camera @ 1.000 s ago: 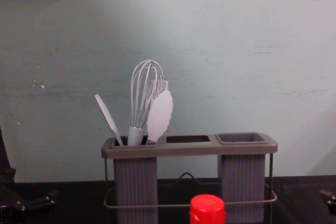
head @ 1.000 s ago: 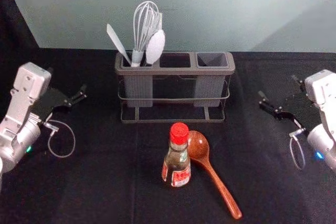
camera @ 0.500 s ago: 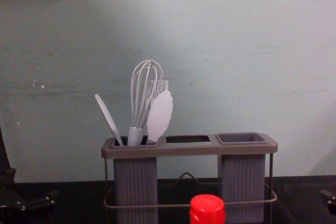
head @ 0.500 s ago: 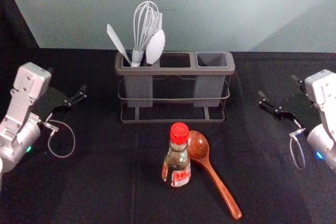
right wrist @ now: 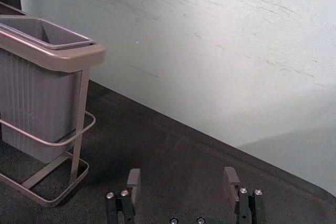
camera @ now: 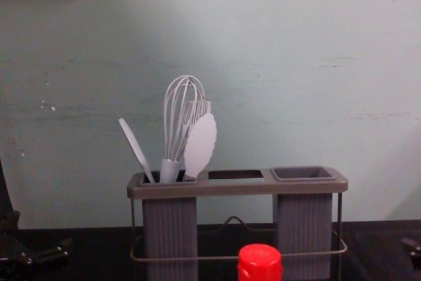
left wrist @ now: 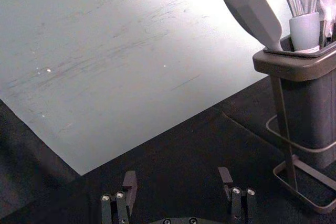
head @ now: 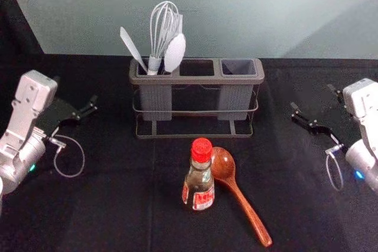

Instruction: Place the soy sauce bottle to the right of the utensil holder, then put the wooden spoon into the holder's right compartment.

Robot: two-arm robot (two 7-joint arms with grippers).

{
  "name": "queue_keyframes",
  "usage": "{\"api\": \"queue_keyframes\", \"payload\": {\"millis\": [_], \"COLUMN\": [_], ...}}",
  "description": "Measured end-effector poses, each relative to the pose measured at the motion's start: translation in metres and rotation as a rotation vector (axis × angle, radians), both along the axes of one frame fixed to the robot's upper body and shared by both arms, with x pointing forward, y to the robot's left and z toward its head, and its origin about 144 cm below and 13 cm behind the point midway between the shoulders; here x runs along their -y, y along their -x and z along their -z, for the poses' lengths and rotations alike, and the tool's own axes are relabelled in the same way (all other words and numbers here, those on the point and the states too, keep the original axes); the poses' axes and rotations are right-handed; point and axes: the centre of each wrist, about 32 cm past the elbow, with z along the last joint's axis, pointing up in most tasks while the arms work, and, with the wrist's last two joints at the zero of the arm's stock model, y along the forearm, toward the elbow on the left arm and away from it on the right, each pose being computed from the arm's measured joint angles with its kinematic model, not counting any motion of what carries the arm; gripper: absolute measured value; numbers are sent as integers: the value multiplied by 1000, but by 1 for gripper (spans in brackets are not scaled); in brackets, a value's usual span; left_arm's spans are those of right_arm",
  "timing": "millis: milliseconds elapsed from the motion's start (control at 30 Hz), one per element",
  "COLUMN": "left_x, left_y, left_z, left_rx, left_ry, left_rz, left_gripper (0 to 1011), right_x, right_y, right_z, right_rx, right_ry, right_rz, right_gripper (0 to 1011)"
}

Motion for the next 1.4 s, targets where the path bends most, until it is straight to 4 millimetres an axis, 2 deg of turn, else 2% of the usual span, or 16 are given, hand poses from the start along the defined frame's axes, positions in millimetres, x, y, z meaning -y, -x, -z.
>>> {"api": "queue_keyframes", "payload": {"millis": [667, 1000, 1400], "left_x": [0, 0, 0], "left_y": [0, 0, 0], "left_z": [0, 0, 0], "left_rx": [0, 0, 0], "left_ry": [0, 0, 0], "left_rz": [0, 0, 0], "left_gripper": [1011, 1011, 1011], "right_x": [0, 4, 4], "right_y": [1, 25, 60], "right_z": [0, -1, -12], "right_rx": [2, 24, 9], "right_ry": [-1, -9, -95], "right_rz": [1, -28, -197], "right_gripper": [1003, 1003, 1003]}}
